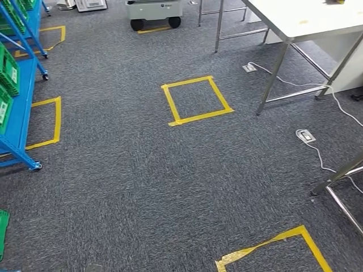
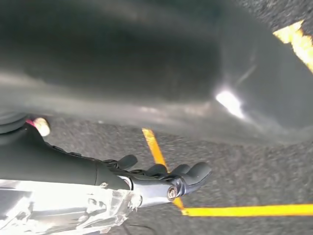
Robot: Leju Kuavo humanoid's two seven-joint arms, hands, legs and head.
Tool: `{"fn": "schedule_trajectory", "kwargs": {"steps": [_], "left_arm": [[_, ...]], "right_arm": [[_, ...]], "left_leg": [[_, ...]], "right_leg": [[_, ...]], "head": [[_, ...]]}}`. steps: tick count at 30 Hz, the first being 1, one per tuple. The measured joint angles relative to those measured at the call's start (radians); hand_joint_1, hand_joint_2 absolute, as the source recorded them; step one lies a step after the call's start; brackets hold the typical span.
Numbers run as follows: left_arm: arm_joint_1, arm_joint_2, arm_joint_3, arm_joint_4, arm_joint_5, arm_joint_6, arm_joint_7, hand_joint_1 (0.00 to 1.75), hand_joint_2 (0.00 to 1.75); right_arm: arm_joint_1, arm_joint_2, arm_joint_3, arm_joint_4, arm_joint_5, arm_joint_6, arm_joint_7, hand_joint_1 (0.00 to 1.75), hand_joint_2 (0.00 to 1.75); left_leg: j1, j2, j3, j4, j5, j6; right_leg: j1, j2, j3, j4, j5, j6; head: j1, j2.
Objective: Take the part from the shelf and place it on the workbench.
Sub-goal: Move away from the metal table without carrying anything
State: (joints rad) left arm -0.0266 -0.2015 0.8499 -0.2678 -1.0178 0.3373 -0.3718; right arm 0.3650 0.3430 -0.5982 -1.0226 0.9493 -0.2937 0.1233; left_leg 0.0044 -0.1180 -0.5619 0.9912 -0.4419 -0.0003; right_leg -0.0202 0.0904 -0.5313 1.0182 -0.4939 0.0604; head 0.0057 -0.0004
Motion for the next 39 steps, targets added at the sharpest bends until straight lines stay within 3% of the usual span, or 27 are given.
{"fn": "schedule_trajectory", "kwargs": {"steps": [2, 3, 5, 7, 9, 10, 12, 13, 14, 16, 18, 20, 22, 23, 24, 25, 26, 27, 29, 31, 33, 35, 37, 39], "left_arm": [[0.003, 0.001, 0.003, 0.0, 0.0, 0.002, 0.0, 0.0, 0.0], [0.005, 0.001, 0.004, 0.0, -0.001, 0.002, -0.001, 0.0, 0.0], [0.007, 0.001, 0.006, 0.0, -0.004, -0.001, -0.001, 0.0, 0.0], [0.004, 0.001, 0.006, 0.0, -0.006, -0.003, -0.001, 0.0, 0.0], [0.004, 0.001, 0.008, 0.0, -0.007, -0.004, -0.002, 0.0, 0.0], [0.006, 0.001, 0.009, 0.0, -0.007, -0.004, -0.002, 0.0, 0.0], [0.008, 0.001, 0.01, 0.0, -0.008, -0.004, -0.002, 0.0, 0.0], [0.008, 0.001, 0.01, 0.0, -0.008, -0.004, -0.002, 0.0, 0.0], [0.006, 0.001, 0.01, 0.0, -0.008, -0.004, -0.002, 0.0, 0.0], [0.004, 0.001, 0.011, -0.001, -0.009, -0.004, -0.002, 0.0, 0.0], [0.006, 0.002, 0.011, -0.001, -0.009, -0.004, -0.002, 0.0, 0.0], [0.008, 0.002, 0.012, -0.002, -0.008, -0.004, -0.002, 0.0, 0.0], [0.006, 0.001, 0.012, -0.003, -0.008, -0.004, -0.002, 0.0, 0.0], [0.006, 0.001, 0.013, -0.003, -0.008, -0.004, -0.002, 0.0, 0.0], [0.006, 0.001, 0.013, -0.003, -0.008, -0.004, -0.002, 0.0, 0.0], [0.007, 0.001, 0.013, -0.004, -0.009, -0.004, -0.002, 0.0, 0.0], [0.008, 0.001, 0.013, -0.004, -0.009, -0.005, -0.002, 0.0, 0.0], [0.008, 0.0, 0.013, -0.004, -0.009, -0.005, -0.002, 0.0, 0.0], [0.007, 0.0, 0.013, -0.005, -0.009, -0.007, -0.002, 0.0, 0.0], [0.007, 0.0, 0.014, -0.006, -0.01, -0.007, -0.002, 0.0, 0.0], [0.01, 0.0, 0.015, -0.007, -0.012, -0.008, -0.002, 0.0, 0.0], [0.011, 0.0, 0.019, -0.007, -0.016, -0.008, -0.002, 0.0, 0.0], [0.008, -0.001, 0.021, -0.007, -0.021, -0.009, -0.002, 0.0, 0.0], [0.007, -0.001, 0.024, -0.007, -0.024, -0.009, -0.002, 0.0, 0.0]], "right_arm": [[0.0, 0.001, -0.001, 0.0, -0.002, -0.003, -0.001, 0.0, 0.0], [0.001, 0.002, -0.001, -0.003, -0.004, -0.005, -0.001, 0.0, 0.0], [0.004, 0.002, -0.001, -0.011, -0.011, -0.008, 0.0, 0.0, 0.0], [0.011, 0.002, 0.0, -0.021, -0.02, -0.011, 0.003, 0.0, 0.0], [0.018, 0.002, 0.0, -0.031, -0.028, -0.014, 0.007, 0.0, 0.0], [0.02, 0.002, 0.0, -0.036, -0.031, -0.015, 0.009, 0.0, 0.0], [0.02, 0.002, 0.001, -0.043, -0.033, -0.017, 0.011, 0.0, 0.0], [0.021, 0.002, 0.002, -0.047, -0.034, -0.017, 0.011, 0.0, 0.0], [0.021, 0.002, 0.002, -0.049, -0.034, -0.017, 0.011, 0.0, 0.0], [0.022, 0.002, 0.002, -0.053, -0.035, -0.018, 0.011, 0.0, 0.0], [0.021, 0.002, 0.003, -0.057, -0.036, -0.018, 0.011, 0.0, 0.0], [0.021, 0.002, 0.005, -0.062, -0.036, -0.018, 0.011, 0.0, 0.0], [0.024, 0.002, 0.006, -0.063, -0.036, -0.018, 0.011, 0.0, 0.0], [0.025, 0.002, 0.006, -0.063, -0.036, -0.018, 0.012, 0.0, 0.0], [0.026, 0.002, 0.006, -0.063, -0.037, -0.018, 0.012, 0.0, 0.0], [0.027, 0.002, 0.006, -0.063, -0.037, -0.019, 0.013, 0.0, 0.0], [0.027, 0.002, 0.006, -0.064, -0.039, -0.02, 0.013, 0.0, 0.0], [0.027, 0.002, 0.006, -0.064, -0.04, -0.02, 0.014, 0.0, 0.0], [0.027, 0.002, 0.007, -0.065, -0.043, -0.021, 0.014, 0.0, 0.0], [0.027, 0.003, 0.009, -0.067, -0.044, -0.021, 0.018, 0.0, 0.0], [0.03, 0.003, 0.012, -0.074, -0.046, -0.021, 0.026, 0.0, 0.0], [0.035, 0.004, 0.016, -0.081, -0.046, -0.02, 0.035, 0.0, 0.0], [0.04, 0.004, 0.02, -0.085, -0.046, -0.02, 0.042, 0.0, 0.0], [0.043, 0.005, 0.022, -0.085, -0.047, -0.019, 0.047, 0.0, 0.0]], "left_leg": [[0.005, -0.023, -0.009, -0.002, 0.007, -0.014], [0.006, -0.017, -0.012, -0.001, 0.006, -0.02], [0.004, 0.033, -0.038, 0.05, -0.027, -0.027], [0.001, 0.091, -0.099, 0.175, -0.093, -0.031], [0.002, 0.103, -0.15, 0.281, -0.129, -0.033], [0.002, 0.105, -0.15, 0.286, -0.121, -0.033], [0.001, 0.121, -0.094, 0.187, -0.061, -0.029], [-0.002, 0.147, -0.053, 0.114, -0.033, -0.026], [-0.005, 0.168, -0.021, 0.055, -0.016, -0.023], [-0.01, 0.189, 0.004, 0.004, -0.011, -0.015], [-0.01, 0.166, 0.003, -0.001, -0.009, -0.003], [-0.007, 0.146, 0.004, -0.005, -0.003, 0.01], [-0.005, 0.125, 0.003, -0.006, 0.0, 0.017], [-0.005, 0.113, 0.002, -0.006, 0.0, 0.019], [-0.005, 0.101, 0.002, -0.006, 0.0, 0.02], [-0.005, 0.088, 0.003, -0.006, 0.0, 0.019], [-0.005, 0.075, 0.004, -0.006, 0.001, 0.019], [-0.004, 0.062, 0.006, -0.005, 0.001, 0.018], [-0.005, 0.038, 0.006, -0.003, 0.001, 0.011], [-0.004, 0.017, 0.0, -0.003, 0.004, -0.003], [0.001, 0.002, -0.006, -0.006, 0.01, -0.017], [0.002, 0.028, -0.022, 0.022, -0.011, -0.026], [-0.001, 0.079, -0.072, 0.129, -0.076, -0.032], [0.0, 0.1, -0.13, 0.255, -0.13, -0.037]], "right_leg": [[0.003, -0.008, 0.005, -0.006, -0.002, -0.012], [0.005, -0.019, 0.007, -0.008, 0.001, -0.02], [0.005, -0.047, 0.01, -0.014, 0.006, -0.034], [0.009, -0.079, 0.011, -0.017, 0.005, -0.041], [0.013, -0.111, 0.011, -0.016, 0.003, -0.045], [0.014, -0.125, 0.012, -0.016, 0.002, -0.045], [0.015, -0.147, 0.016, -0.016, -0.001, -0.043], [0.017, -0.157, 0.018, -0.015, -0.004, -0.039], [0.02, -0.166, 0.018, -0.014, -0.008, -0.035], [0.026, -0.184, 0.02, -0.015, -0.014, -0.026], [0.024, -0.192, 0.029, -0.016, -0.018, -0.016], [0.02, -0.155, 0.018, 0.023, -0.047, -0.006], [0.018, -0.107, -0.041, 0.146, -0.108, 0.0], [0.017, -0.098, -0.077, 0.217, -0.134, 0.001], [0.017, -0.094, -0.105, 0.267, -0.145, 0.002], [0.017, -0.093, -0.117, 0.279, -0.136, 0.001], [0.016, -0.091, -0.109, 0.25, -0.108, 0.001], [0.014, -0.083, -0.083, 0.185, -0.067, 0.0], [0.007, -0.038, -0.023, 0.049, -0.012, -0.002], [0.006, -0.01, 0.002, -0.007, -0.004, -0.008], [0.009, -0.027, 0.007, -0.013, 0.001, -0.022], [0.009, -0.05, 0.011, -0.019, 0.008, -0.036], [0.011, -0.077, 0.01, -0.023, 0.011, -0.044], [0.014, -0.106, 0.009, -0.022, 0.009, -0.047]], "head": [[-0.001, 0.0], [-0.001, 0.0], [-0.005, 0.0], [-0.01, 0.0], [-0.01, 0.0], [-0.01, 0.0], [-0.01, 0.0], [-0.011, 0.0], [-0.01, 0.0], [-0.007, 0.0], [-0.004, 0.0], [-0.001, 0.0], [0.003, 0.0], [0.003, 0.0], [0.003, 0.0], [0.004, 0.0], [0.003, 0.0], [0.004, 0.0], [0.003, 0.0], [0.002, 0.0], [0.002, 0.0], [-0.001, 0.0], [-0.006, 0.0], [-0.008, 0.0]]}}
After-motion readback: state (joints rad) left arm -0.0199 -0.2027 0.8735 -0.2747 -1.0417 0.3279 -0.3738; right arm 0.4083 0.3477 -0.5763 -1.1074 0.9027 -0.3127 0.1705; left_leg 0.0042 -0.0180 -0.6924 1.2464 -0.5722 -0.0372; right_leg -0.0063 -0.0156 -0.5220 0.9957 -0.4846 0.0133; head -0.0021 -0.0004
